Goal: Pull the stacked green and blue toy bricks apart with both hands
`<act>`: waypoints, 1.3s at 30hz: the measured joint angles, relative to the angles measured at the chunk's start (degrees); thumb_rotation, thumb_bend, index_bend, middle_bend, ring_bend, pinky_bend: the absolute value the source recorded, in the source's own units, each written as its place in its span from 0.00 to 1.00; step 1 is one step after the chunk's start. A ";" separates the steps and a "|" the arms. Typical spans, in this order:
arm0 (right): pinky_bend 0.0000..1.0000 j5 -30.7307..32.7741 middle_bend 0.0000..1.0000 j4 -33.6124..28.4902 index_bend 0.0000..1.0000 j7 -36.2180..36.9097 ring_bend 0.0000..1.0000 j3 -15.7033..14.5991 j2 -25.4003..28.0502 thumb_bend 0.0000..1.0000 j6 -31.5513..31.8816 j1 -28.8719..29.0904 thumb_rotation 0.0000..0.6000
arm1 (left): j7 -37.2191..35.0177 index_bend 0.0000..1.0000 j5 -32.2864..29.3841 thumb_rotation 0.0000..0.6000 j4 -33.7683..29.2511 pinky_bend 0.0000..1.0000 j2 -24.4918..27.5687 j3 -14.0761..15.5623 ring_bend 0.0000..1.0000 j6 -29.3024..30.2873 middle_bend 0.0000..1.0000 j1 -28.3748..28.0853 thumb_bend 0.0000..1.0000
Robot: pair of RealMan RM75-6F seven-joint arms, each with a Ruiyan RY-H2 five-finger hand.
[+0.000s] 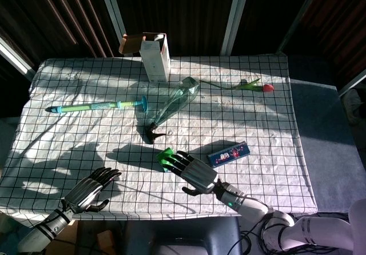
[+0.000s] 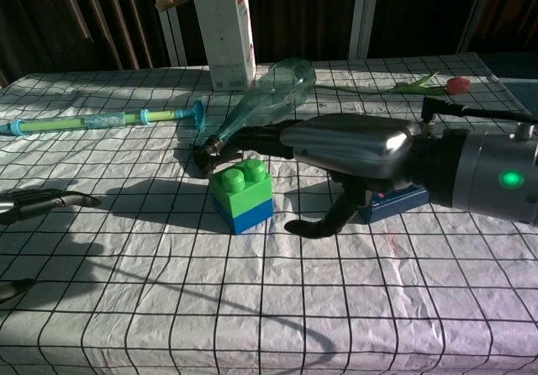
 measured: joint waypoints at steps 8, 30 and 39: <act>0.00 2.22 0.00 1.80 0.00 -2.77 0.00 0.55 -1.09 0.30 -0.22 1.08 1.00 | 1.25 0.00 -0.99 1.00 0.97 0.06 0.12 -0.09 0.00 2.52 0.04 0.95 0.40; 0.00 26.34 0.02 13.82 0.07 -22.76 0.00 5.45 -11.22 0.35 -8.34 13.62 1.00 | 3.74 0.00 -6.18 1.00 3.95 0.05 0.70 -1.26 0.00 6.04 0.00 4.15 0.40; 0.00 28.65 0.15 15.51 0.25 -23.21 0.00 5.29 -13.84 0.40 -6.53 15.90 1.00 | 2.86 0.00 -5.55 1.00 4.19 0.05 1.14 -0.94 0.00 6.54 0.00 4.23 0.40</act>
